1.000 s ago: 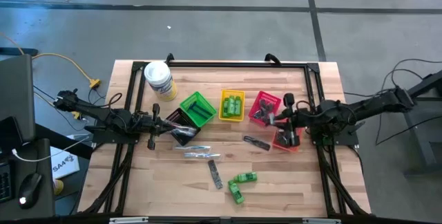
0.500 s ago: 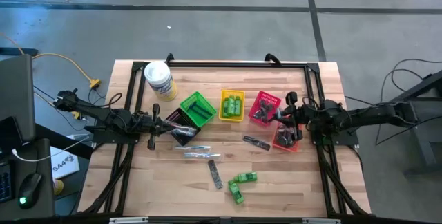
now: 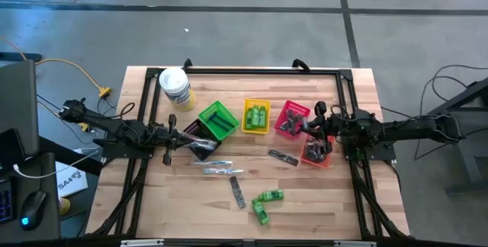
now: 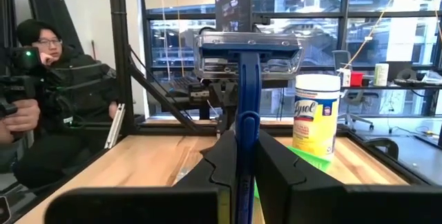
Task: Pick & Place Travel size toiletries
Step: Put the blue shaver into the green bin
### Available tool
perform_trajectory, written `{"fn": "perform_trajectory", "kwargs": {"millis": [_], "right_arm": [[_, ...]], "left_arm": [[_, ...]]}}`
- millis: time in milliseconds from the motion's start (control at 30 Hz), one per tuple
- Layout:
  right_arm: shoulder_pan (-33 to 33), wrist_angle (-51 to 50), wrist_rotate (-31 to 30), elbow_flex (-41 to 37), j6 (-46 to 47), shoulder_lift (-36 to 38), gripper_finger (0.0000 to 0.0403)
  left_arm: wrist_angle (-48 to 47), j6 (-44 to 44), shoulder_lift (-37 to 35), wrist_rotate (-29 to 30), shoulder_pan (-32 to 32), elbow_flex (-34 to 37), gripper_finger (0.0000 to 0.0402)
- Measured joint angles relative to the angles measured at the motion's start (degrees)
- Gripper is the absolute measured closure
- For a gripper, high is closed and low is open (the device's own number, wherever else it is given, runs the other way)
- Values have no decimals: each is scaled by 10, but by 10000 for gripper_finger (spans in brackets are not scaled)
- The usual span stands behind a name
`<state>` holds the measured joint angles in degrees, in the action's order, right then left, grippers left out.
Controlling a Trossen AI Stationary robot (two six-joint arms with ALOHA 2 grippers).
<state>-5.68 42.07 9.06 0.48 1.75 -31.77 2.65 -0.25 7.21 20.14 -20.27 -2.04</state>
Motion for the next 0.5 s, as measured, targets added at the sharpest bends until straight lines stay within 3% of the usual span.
{"fn": "perform_trajectory", "kwargs": {"millis": [500], "right_arm": [[0,-16,1,-1,2,0,378]], "left_arm": [[-2,0,0,0,0,0,402]]}}
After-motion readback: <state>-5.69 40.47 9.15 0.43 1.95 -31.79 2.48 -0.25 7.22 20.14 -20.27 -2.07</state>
